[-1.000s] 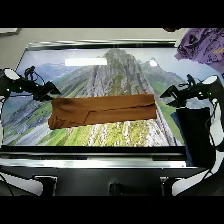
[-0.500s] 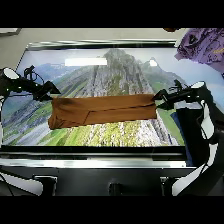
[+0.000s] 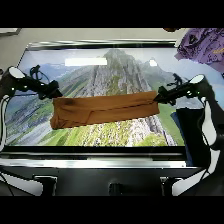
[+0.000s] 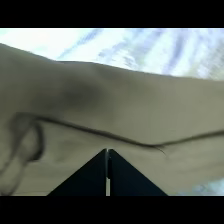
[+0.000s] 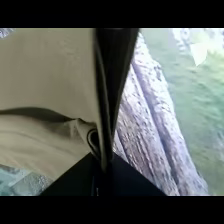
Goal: Fold the clothes and pants, and hang the long-sleeved shirts on hangers.
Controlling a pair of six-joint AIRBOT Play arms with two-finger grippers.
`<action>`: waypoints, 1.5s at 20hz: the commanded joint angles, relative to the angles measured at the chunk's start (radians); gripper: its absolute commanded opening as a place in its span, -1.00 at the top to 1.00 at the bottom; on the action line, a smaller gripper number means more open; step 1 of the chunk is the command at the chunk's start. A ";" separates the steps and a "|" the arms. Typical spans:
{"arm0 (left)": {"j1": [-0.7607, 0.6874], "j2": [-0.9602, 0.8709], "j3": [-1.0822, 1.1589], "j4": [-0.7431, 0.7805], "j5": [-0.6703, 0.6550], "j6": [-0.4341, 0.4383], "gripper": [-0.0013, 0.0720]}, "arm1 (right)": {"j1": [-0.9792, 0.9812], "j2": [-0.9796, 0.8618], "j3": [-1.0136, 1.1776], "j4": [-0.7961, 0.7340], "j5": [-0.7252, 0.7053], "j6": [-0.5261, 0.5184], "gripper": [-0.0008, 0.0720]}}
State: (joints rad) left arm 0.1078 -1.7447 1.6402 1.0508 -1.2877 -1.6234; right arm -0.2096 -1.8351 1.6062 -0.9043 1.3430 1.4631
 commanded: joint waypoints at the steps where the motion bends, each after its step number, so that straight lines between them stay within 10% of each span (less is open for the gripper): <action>1: -0.111 -0.008 0.000 -0.035 0.045 -0.047 0.92 | 0.002 0.144 0.001 -0.124 -0.006 0.114 0.89; 18: -0.816 -0.276 0.002 -0.677 0.660 -0.184 0.92 | 0.002 0.623 0.005 -0.477 0.177 0.287 0.89; 30: -0.863 -0.542 0.386 -0.718 0.615 -0.208 0.92 | 0.002 0.608 0.005 -0.476 0.089 0.260 0.89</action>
State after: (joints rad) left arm -0.7601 -2.2555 1.9793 0.3378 -0.6342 -1.8442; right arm -0.2081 -1.2175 1.6100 -1.3800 1.4635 1.7275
